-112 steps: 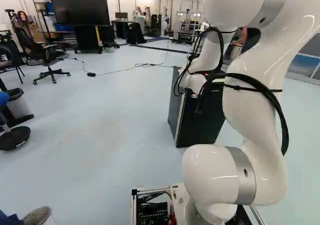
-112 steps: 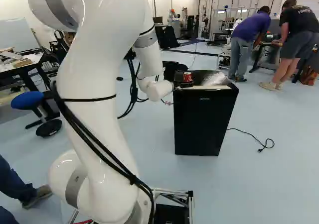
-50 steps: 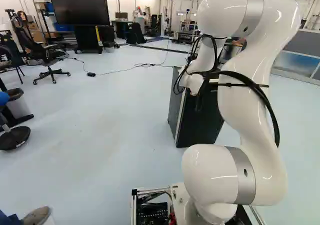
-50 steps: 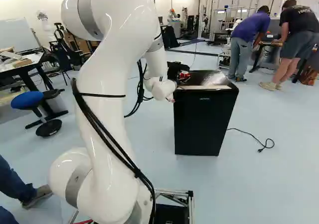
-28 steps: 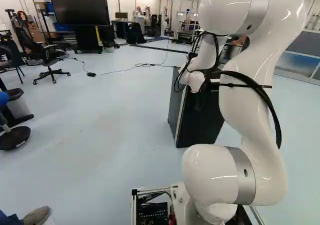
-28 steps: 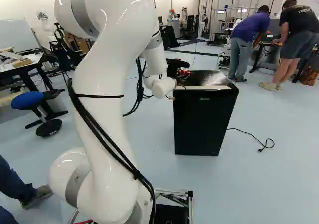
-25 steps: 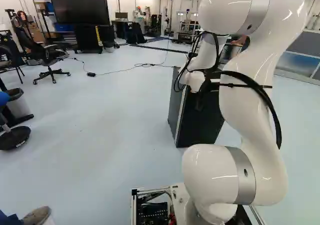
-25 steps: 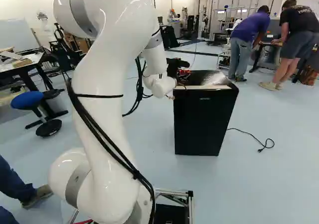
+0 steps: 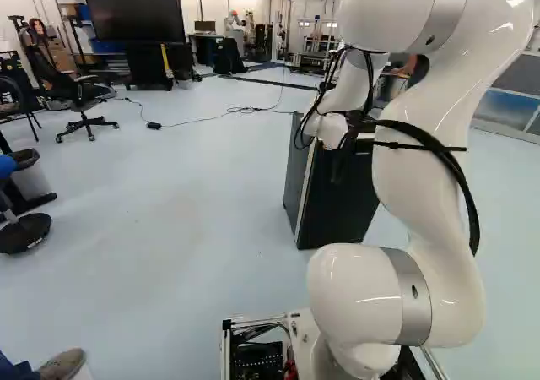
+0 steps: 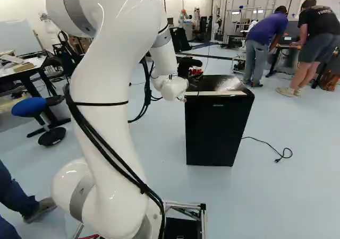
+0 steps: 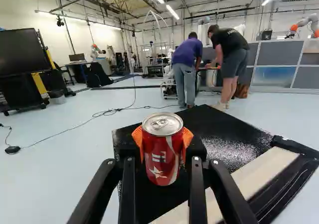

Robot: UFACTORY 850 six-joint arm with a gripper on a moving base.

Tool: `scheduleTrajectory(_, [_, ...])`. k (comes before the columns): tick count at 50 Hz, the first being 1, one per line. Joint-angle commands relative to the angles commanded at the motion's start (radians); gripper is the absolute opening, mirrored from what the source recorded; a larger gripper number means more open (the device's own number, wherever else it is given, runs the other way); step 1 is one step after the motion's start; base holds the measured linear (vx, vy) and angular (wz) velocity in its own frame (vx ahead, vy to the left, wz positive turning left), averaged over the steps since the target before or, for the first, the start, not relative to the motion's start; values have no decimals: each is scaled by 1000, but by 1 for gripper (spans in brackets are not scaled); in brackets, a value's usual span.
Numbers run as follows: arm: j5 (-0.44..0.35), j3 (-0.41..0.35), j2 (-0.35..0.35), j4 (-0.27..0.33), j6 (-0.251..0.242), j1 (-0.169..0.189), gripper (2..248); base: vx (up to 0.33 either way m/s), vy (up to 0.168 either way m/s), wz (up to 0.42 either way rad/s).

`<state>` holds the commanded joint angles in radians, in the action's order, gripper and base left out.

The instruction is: Grab a drink from the fridge

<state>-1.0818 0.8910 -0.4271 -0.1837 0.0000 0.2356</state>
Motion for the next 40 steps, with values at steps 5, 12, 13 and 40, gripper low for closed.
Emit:
scheduleTrajectory(5, [0,0,2,0,0,0,95,0,0,0])
scheduleTrajectory(12, [1,-3,5,1,0,-1,95,0,0,0])
scheduleTrajectory(13, [1,-4,5,1,0,-1,95,0,0,0])
scheduleTrajectory(40, [19,-71,65,16,0,-21,95,0,0,0])
